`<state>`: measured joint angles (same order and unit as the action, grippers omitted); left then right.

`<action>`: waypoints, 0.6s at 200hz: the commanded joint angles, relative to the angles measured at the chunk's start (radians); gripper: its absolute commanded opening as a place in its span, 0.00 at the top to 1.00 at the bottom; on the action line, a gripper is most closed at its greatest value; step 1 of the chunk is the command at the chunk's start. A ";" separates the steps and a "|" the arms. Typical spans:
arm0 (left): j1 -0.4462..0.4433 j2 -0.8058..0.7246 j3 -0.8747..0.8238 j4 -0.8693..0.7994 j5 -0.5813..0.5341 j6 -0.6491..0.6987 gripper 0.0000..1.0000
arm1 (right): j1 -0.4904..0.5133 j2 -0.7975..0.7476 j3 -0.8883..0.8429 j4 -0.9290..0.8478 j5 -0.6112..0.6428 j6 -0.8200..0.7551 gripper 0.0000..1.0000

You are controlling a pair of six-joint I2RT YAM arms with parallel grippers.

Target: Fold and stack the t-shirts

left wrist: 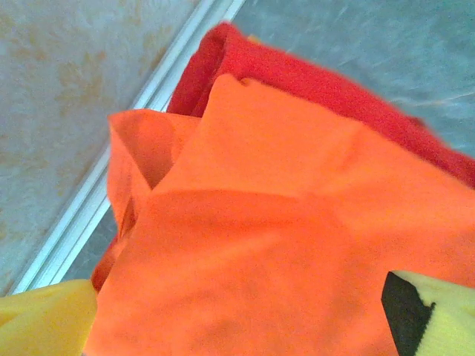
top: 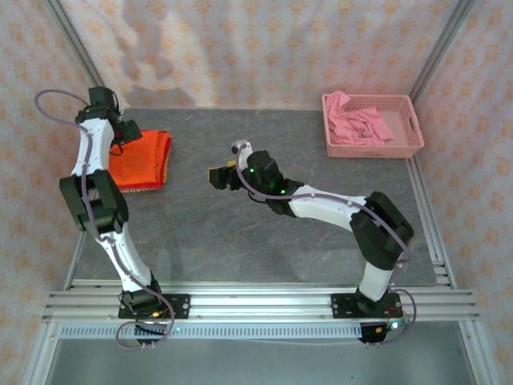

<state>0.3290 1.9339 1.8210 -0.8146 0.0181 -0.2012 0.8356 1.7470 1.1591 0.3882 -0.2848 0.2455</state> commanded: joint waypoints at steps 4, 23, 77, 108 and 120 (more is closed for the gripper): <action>-0.063 -0.205 -0.164 0.151 -0.024 -0.031 0.00 | -0.051 -0.101 -0.077 0.039 0.082 -0.003 0.21; -0.130 -0.346 -0.350 0.283 -0.037 -0.017 0.00 | -0.089 -0.167 -0.146 0.044 0.129 0.008 0.20; -0.319 -0.692 -0.857 0.648 -0.053 0.091 0.00 | -0.198 -0.429 -0.351 -0.069 0.335 -0.052 0.13; -0.348 -0.805 -1.115 0.843 -0.053 0.123 0.00 | -0.257 -0.597 -0.469 -0.163 0.535 -0.137 0.01; -0.353 -0.831 -1.184 0.899 -0.057 0.145 0.00 | -0.292 -0.653 -0.519 -0.172 0.589 -0.161 0.01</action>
<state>-0.0139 1.1599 0.7509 -0.1459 -0.0082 -0.1200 0.5961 1.1961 0.7231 0.2913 0.1081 0.1680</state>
